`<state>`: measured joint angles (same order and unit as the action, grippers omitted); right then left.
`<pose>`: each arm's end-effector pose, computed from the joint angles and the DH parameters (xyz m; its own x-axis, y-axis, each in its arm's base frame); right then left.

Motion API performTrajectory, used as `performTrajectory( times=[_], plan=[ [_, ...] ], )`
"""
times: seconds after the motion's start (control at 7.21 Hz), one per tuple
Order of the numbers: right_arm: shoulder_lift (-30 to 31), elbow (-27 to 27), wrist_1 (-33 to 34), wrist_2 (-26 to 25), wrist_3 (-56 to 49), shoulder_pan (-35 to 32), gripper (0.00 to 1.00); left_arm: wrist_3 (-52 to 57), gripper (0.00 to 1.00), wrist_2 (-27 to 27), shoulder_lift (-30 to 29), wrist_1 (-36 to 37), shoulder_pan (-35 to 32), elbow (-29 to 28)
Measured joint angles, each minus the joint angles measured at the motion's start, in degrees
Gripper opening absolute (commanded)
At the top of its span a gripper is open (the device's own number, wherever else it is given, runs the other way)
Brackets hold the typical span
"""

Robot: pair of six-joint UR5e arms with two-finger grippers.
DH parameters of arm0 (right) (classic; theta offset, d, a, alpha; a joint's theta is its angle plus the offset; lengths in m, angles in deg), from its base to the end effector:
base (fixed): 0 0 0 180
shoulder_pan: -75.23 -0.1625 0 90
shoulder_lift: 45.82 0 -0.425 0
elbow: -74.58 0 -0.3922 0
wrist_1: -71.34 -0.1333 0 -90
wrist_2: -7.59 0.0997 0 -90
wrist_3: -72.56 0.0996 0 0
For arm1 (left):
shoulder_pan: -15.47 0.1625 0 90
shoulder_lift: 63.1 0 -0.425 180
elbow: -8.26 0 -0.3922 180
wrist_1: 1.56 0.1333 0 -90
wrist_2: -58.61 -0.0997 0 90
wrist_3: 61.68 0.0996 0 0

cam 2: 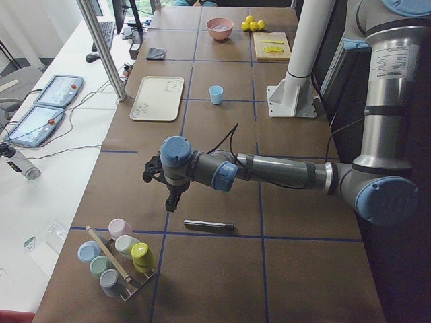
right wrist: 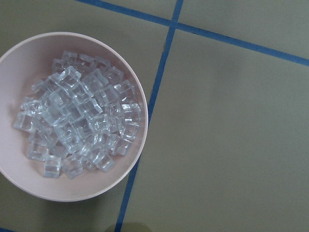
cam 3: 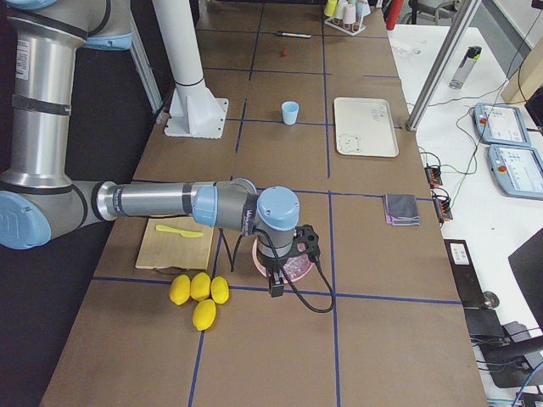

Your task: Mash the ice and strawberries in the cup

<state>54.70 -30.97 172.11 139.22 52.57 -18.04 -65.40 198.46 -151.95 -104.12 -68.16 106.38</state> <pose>0.0901 -0.4004 0.6300 0.7171 -0.2372 0.6554 0.2005 0.9708 0.1320 -0.0018 -0.4995 0.5670 0.6180 0.2640 -0.7406 -0.0646 0.9558 0.2869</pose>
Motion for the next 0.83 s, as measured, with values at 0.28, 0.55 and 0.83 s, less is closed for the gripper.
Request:
performTrajectory(
  times=[0.28,0.55,0.83],
  plan=[
    [0.0,0.1,-0.8,0.0,1.0,0.0,0.99,-13.0,1.0,-1.1,3.3,-0.1,6.9,7.6],
    [0.1,0.2,-1.1,0.0,1.1,0.0,0.99,-27.4,1.0,-6.6,7.4,-2.0,17.2,15.3],
    [0.1,0.2,-1.2,0.0,1.2,0.0,0.99,-38.0,1.0,-13.2,10.9,-9.9,26.2,16.7]
  ],
)
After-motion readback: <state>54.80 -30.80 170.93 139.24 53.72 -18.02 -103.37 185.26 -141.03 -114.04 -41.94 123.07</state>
